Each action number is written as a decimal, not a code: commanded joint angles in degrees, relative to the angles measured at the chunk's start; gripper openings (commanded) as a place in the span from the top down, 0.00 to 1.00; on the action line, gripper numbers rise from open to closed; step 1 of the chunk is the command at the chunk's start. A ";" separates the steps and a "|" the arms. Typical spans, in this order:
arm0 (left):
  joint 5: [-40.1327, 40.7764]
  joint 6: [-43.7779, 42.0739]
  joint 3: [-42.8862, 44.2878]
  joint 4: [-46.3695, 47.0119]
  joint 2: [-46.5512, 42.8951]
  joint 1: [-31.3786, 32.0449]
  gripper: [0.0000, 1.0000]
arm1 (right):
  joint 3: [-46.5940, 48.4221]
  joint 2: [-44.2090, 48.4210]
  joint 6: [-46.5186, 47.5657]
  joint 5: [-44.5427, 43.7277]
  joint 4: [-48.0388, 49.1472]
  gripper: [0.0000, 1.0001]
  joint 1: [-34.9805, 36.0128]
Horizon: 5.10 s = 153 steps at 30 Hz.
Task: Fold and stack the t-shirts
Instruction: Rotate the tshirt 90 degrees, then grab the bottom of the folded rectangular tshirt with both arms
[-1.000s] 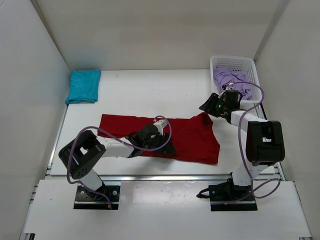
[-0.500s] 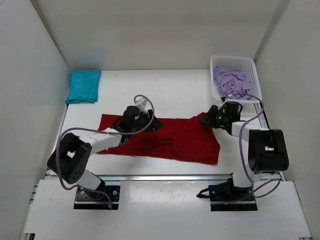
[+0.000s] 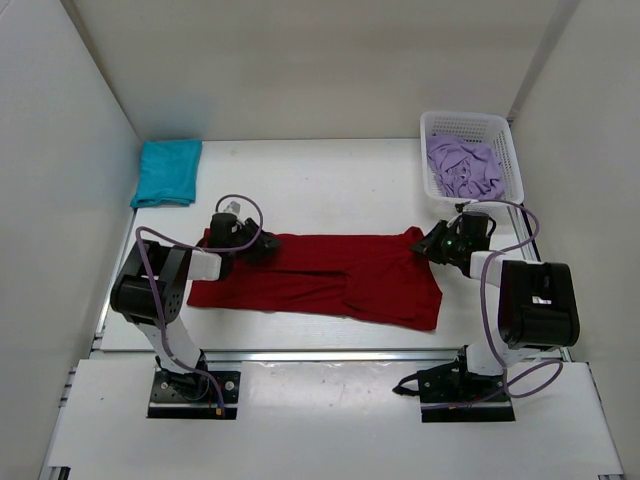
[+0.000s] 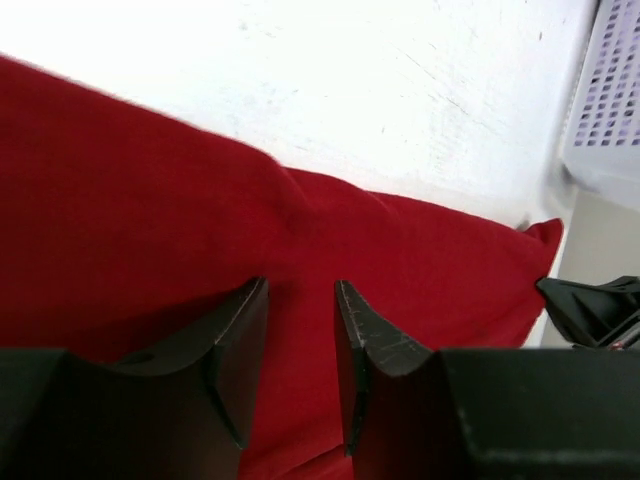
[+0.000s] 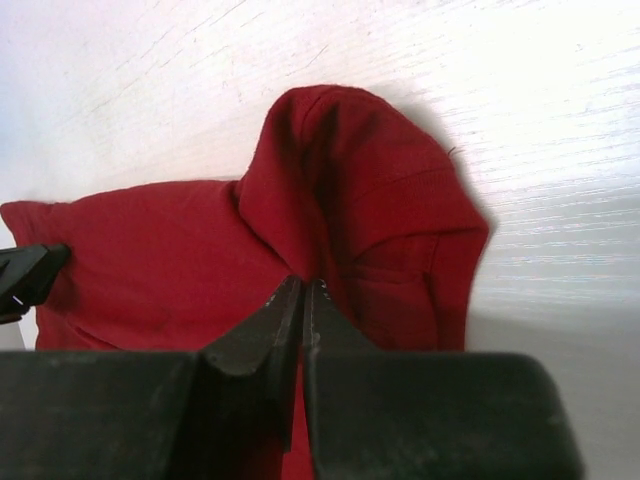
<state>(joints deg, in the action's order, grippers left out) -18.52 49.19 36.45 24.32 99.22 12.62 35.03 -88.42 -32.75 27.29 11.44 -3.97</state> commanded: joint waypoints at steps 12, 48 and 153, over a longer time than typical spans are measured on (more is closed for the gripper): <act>1.20 0.92 -1.03 2.41 -10.69 1.17 0.54 | -1.09 9.56 0.58 -7.59 -0.63 0.60 3.17; 10.87 -3.66 -13.25 -4.17 -30.02 4.86 0.54 | -3.50 10.60 2.07 -17.80 -6.08 0.94 24.96; 10.37 -15.80 -17.64 -46.70 -50.25 26.93 1.00 | -17.98 27.76 -16.38 -6.55 -13.80 1.00 53.71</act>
<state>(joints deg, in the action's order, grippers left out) -2.50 31.07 17.56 -15.44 53.21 37.32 16.71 -64.25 -48.29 21.71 3.11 47.53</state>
